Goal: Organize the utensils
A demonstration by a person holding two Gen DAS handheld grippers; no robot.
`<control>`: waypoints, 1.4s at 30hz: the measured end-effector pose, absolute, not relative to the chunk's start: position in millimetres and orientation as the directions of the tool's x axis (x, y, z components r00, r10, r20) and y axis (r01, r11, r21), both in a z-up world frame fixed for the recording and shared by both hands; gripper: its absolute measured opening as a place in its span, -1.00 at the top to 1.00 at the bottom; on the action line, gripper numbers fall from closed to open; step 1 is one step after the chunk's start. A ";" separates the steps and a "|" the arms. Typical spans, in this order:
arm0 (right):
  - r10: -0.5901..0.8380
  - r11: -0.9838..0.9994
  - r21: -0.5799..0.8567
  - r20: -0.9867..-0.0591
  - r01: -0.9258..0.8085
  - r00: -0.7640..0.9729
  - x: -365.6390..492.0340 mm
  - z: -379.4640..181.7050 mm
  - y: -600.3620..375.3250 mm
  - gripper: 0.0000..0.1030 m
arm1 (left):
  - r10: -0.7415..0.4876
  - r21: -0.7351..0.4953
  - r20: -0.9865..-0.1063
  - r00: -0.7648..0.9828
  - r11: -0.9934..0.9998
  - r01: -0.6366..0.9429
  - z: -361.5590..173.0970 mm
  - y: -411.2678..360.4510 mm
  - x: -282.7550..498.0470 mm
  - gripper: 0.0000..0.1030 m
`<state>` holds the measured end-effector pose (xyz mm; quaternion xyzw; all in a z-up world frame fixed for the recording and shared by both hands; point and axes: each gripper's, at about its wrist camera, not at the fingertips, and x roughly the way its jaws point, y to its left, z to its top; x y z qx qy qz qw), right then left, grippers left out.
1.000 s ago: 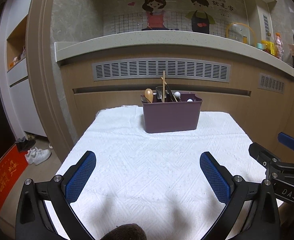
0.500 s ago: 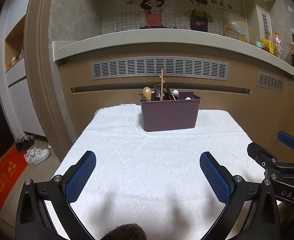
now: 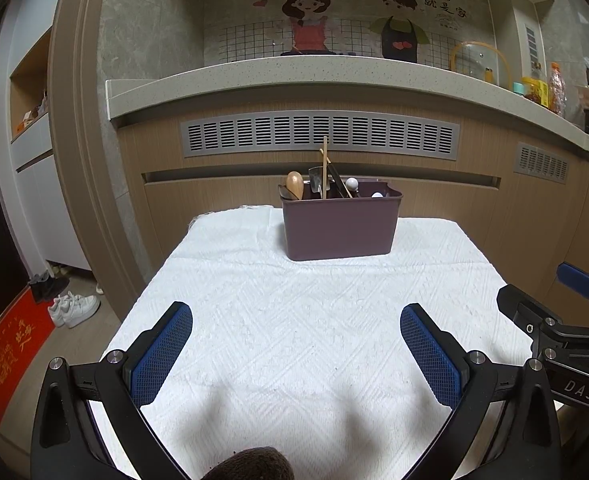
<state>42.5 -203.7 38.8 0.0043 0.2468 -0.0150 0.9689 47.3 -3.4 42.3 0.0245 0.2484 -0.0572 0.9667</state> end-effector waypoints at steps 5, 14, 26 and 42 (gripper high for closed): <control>-0.027 1.000 0.001 -0.479 0.031 0.878 42.5 38.8 -203.9 -0.91 | -0.100 0.019 -0.485 0.869 0.992 0.125 41.7 -4.1 47.1 -1.00; -0.024 1.000 0.004 -0.481 0.029 0.876 40.9 38.1 -204.3 -0.91 | -0.100 0.020 -0.486 0.868 0.992 0.126 41.8 -4.1 47.1 -1.00; -0.023 1.000 0.004 -0.479 0.029 0.878 39.1 38.3 -203.9 -0.91 | -0.102 0.019 -0.487 0.867 0.992 0.127 39.0 -4.3 45.5 -1.00; -0.018 1.000 0.003 -0.475 0.022 0.880 39.0 40.3 -204.7 -0.91 | -0.101 0.018 -0.489 0.867 0.992 0.126 38.0 -3.5 45.1 -1.00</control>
